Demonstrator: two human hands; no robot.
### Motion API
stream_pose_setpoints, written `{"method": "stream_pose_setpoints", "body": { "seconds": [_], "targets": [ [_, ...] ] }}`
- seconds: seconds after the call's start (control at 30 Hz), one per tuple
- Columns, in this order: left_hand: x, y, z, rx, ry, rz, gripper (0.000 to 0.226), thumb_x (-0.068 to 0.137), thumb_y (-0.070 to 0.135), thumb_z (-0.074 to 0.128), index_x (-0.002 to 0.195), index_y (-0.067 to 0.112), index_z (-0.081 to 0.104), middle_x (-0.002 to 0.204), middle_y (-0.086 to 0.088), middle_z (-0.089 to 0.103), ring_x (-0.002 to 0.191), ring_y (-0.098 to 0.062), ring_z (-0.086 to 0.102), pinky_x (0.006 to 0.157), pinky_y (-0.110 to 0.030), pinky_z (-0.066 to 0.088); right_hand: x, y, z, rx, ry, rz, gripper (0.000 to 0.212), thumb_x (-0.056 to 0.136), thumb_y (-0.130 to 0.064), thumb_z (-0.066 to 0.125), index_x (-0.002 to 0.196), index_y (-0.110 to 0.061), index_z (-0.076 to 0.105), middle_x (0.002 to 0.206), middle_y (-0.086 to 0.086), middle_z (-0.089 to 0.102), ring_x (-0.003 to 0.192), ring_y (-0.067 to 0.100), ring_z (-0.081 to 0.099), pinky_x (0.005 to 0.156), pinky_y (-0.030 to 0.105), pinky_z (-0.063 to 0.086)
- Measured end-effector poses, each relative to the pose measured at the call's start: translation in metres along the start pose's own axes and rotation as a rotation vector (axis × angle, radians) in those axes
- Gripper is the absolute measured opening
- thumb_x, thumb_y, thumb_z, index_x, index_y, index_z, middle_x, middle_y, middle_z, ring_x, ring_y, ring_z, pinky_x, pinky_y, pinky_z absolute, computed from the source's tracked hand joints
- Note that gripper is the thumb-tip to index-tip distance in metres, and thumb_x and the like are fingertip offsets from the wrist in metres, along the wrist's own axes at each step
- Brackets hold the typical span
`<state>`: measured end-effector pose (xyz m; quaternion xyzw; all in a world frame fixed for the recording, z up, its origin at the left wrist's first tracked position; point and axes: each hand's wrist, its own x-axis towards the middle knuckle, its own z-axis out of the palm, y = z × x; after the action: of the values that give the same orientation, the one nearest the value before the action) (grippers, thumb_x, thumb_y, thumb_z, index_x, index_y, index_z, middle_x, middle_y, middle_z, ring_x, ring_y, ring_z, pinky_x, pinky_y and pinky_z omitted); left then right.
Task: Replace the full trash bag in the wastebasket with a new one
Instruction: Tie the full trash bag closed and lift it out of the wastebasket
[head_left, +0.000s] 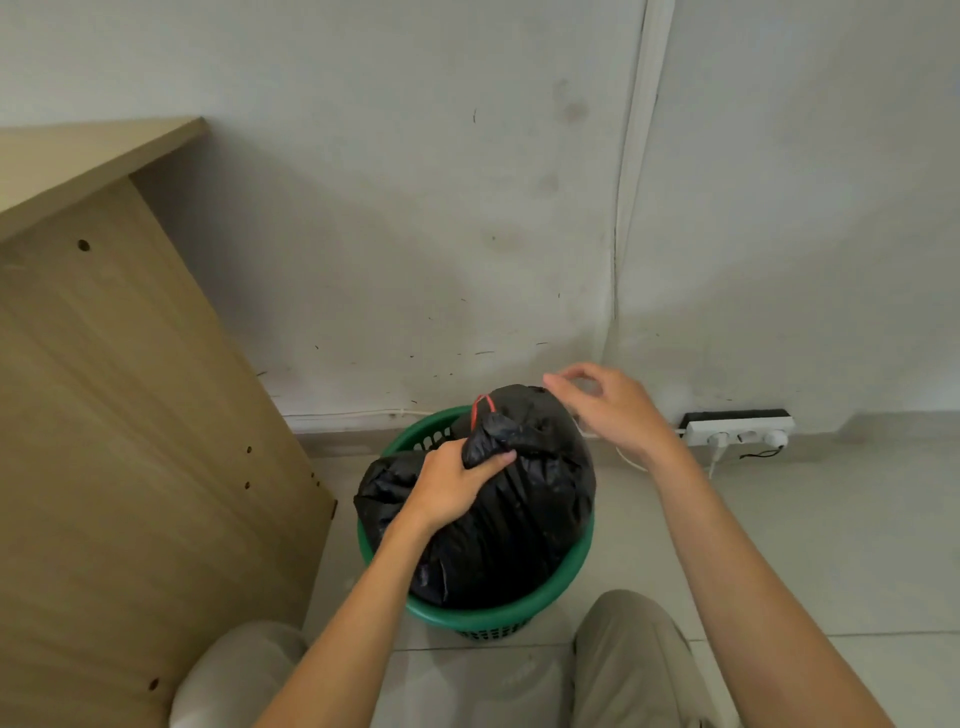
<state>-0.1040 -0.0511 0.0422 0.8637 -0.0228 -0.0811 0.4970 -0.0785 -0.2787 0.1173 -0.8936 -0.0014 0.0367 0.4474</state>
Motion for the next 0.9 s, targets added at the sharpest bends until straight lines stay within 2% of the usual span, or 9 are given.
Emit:
{"method": "stream_pose_setpoints", "body": {
  "seconds": [0.1,0.2,0.3,0.37,0.43,0.53,0.63,0.8,0.9],
  "targets": [
    [-0.001,-0.001,-0.001,-0.007,-0.008,-0.064,0.073,0.073,0.079,0.068,0.098,0.011,0.075,0.092,-0.007,0.078,0.093,-0.02,0.073,0.095,-0.047,0.055,-0.004,0.019,0.002,0.022,-0.318,0.117,0.078,0.076,-0.081,0.064,0.138,-0.034,0.06,0.142,-0.014,0.057,0.132,0.012,0.054,0.112,0.038,0.042],
    [-0.007,0.005,0.002,-0.035,0.105,0.031,0.047,0.075,0.058,0.083,0.115,0.041,0.067,0.113,0.021,0.07,0.115,-0.005,0.064,0.1,-0.029,0.05,-0.003,0.032,0.024,0.151,-0.364,0.021,0.036,0.082,-0.052,0.08,0.109,-0.028,0.078,0.105,-0.016,0.077,0.098,0.0,0.07,0.094,0.031,0.054],
    [-0.009,0.005,0.01,-0.058,0.038,0.162,0.128,0.052,0.055,0.098,0.157,0.04,0.026,0.165,0.016,0.024,0.151,-0.005,0.027,0.12,-0.03,0.029,0.004,0.034,0.04,0.095,-0.185,-0.088,0.037,0.086,-0.036,0.077,0.066,-0.007,0.065,0.057,-0.01,0.055,0.056,0.006,0.048,0.06,0.031,0.037],
    [-0.004,0.008,0.016,-0.065,-0.097,0.2,0.16,0.044,0.05,0.103,0.161,0.044,-0.006,0.169,0.023,0.001,0.157,-0.002,0.007,0.126,-0.038,0.022,0.006,0.025,0.043,0.074,-0.166,-0.174,0.043,0.088,-0.029,0.072,0.06,-0.005,0.051,0.051,-0.007,0.039,0.054,0.01,0.035,0.057,0.034,0.027],
    [0.005,0.012,0.023,-0.017,-0.123,0.189,0.166,0.042,0.054,0.102,0.158,0.046,-0.015,0.164,0.033,0.009,0.157,-0.005,0.009,0.127,-0.047,0.021,0.011,0.018,0.042,-0.041,-0.178,-0.254,0.039,0.089,-0.023,0.067,0.058,-0.007,0.051,0.047,-0.004,0.039,0.05,0.01,0.034,0.056,0.035,0.027],
    [0.016,0.015,0.035,0.113,-0.009,0.11,0.141,0.038,0.075,0.091,0.158,0.046,0.022,0.148,0.035,0.043,0.149,-0.019,0.037,0.12,-0.053,0.032,0.016,0.015,0.037,-0.129,-0.227,-0.308,0.038,0.091,-0.023,0.063,0.061,-0.003,0.052,0.05,0.0,0.042,0.05,0.013,0.037,0.056,0.037,0.032],
    [0.026,0.015,0.045,0.173,0.064,0.07,0.07,0.049,0.085,0.077,0.11,0.051,0.068,0.105,0.021,0.074,0.11,-0.008,0.067,0.098,-0.048,0.052,0.019,0.023,0.029,-0.139,-0.316,-0.304,0.035,0.092,-0.025,0.063,0.061,-0.008,0.057,0.052,0.0,0.05,0.052,0.011,0.045,0.062,0.039,0.044],
    [0.03,0.009,0.055,0.338,0.358,0.03,0.06,0.064,0.083,0.069,0.097,0.033,0.071,0.104,0.012,0.069,0.119,-0.023,0.056,0.106,-0.042,0.037,0.028,0.046,0.007,0.211,-0.042,-0.139,0.014,0.091,-0.034,0.075,0.102,-0.028,0.08,0.101,-0.017,0.077,0.095,-0.004,0.068,0.09,0.019,0.049],
    [0.028,0.001,0.058,0.364,0.484,0.121,0.063,0.069,0.07,0.079,0.112,0.026,0.069,0.125,0.006,0.063,0.133,-0.023,0.047,0.12,-0.046,0.023,0.033,0.059,0.008,0.177,-0.176,-0.019,0.036,0.083,-0.063,0.072,0.111,-0.041,0.074,0.114,-0.024,0.072,0.109,-0.001,0.065,0.1,0.035,0.054]
  ]
}}
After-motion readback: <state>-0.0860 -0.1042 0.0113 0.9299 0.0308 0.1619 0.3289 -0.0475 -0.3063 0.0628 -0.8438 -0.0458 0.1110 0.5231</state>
